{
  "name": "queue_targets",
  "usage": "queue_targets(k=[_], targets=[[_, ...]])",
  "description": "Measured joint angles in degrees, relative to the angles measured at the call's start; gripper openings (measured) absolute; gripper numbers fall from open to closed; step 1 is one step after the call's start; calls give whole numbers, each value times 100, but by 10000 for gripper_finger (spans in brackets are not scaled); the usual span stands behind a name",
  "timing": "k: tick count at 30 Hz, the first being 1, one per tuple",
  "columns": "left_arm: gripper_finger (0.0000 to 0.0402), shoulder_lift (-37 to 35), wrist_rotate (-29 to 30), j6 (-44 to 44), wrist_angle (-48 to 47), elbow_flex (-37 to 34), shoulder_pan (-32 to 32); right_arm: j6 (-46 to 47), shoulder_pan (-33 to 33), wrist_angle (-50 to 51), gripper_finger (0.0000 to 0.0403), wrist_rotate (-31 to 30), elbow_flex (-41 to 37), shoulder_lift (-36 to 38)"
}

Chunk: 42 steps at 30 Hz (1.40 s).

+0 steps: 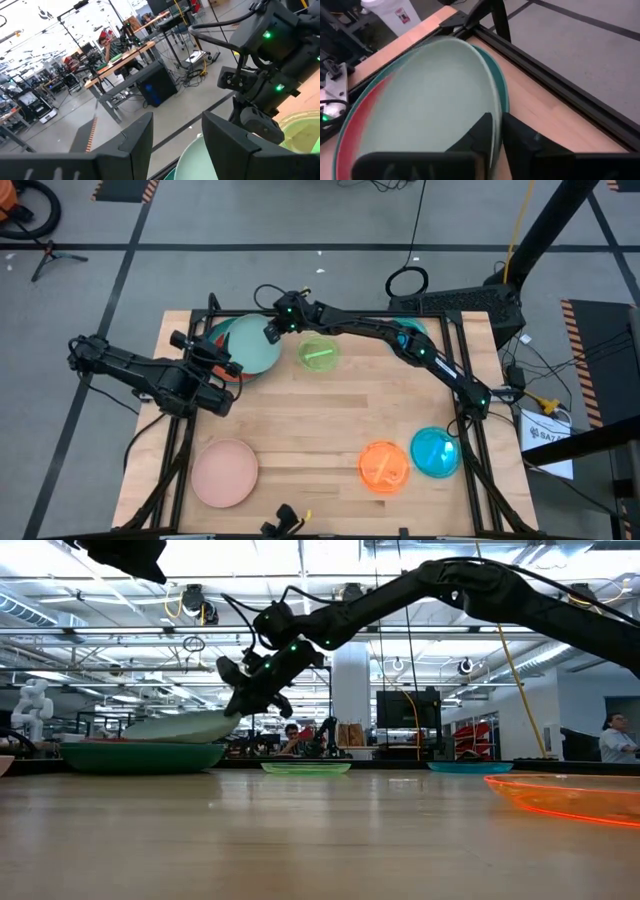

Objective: Stack plastic plates
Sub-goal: Stack the light blue plate on top of the dark orange plate, then stack the pink plate on top of the blue plate

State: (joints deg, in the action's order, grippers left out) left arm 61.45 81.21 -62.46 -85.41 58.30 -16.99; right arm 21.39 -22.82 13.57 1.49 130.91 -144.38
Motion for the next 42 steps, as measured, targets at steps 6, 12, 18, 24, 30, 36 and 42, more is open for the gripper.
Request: queue_targets(k=[6,12,18,24,30,36,42], targets=[[175,0,-2,-11,0,0,0,37,38,-3,87,3,0,0],[175,0,-6,-27,-1,0,0,41,49,6,114,129,0,0],[175,0,-302,-48,-2,0,0,-68,39,340,117,1618,-2,198],[175,0,-522,-87,2,0,0,-1274,292,1518,108,1145,-2,819],[175,2,-1157,-137,24,2,-46,-2016,799,2070,98,874,-4,1387],[175,2,-1582,-331,44,0,-333,-2560,1315,2269,91,741,-4,1778],[175,2,-1693,-479,268,2,-846,-2832,1704,2288,90,737,-4,1845]])
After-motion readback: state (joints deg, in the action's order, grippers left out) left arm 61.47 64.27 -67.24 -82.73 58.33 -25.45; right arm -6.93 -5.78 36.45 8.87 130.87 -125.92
